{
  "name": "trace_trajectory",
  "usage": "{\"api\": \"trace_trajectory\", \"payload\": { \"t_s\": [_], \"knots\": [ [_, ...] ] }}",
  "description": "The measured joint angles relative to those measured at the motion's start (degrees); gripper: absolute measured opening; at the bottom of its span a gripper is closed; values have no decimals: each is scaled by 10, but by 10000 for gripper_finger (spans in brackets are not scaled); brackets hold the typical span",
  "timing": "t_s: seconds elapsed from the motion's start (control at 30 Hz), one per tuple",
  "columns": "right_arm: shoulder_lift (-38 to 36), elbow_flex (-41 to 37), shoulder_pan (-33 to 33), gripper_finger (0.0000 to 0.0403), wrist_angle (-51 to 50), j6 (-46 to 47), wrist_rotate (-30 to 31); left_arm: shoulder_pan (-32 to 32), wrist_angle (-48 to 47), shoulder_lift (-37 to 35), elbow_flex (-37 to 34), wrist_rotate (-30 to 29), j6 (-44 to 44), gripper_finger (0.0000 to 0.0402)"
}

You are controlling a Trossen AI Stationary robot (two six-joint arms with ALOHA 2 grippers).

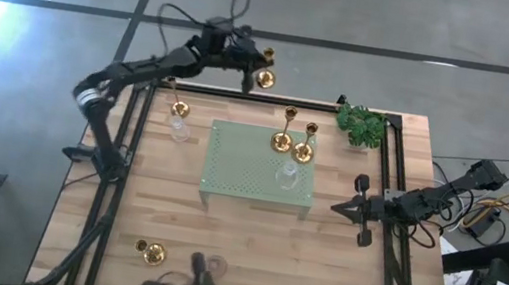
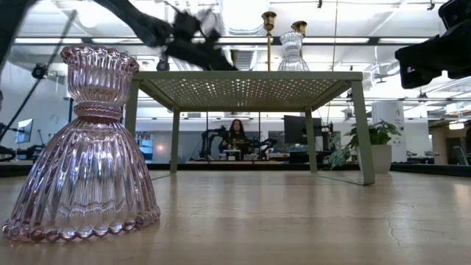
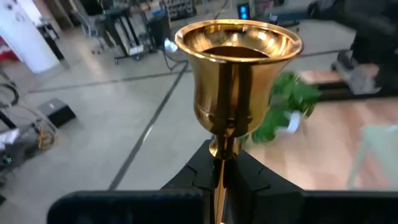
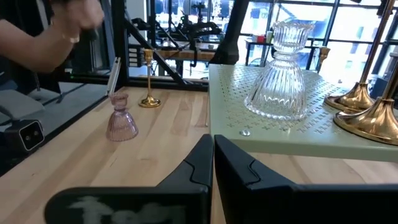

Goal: Pick & Place candle stick holders
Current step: Put the gold candle stand on the shelf

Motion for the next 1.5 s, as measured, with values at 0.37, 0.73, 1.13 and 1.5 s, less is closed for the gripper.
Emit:
{"api": "trace_trajectory", "payload": {
  "t_s": [0.37,0.73,1.13,1.5],
  "knots": [
    [0,0,0,9,-2,0,0,-5,-197,-169,-2,91,5,19],
    [0,0,0,9,-2,0,0,-36,-202,-201,-45,159,-23,19],
    [0,0,0,9,-2,0,0,-71,-170,-201,-87,167,-48,19],
    [0,0,0,9,-2,0,0,-102,-158,-191,-87,168,-46,19]
  ]
}}
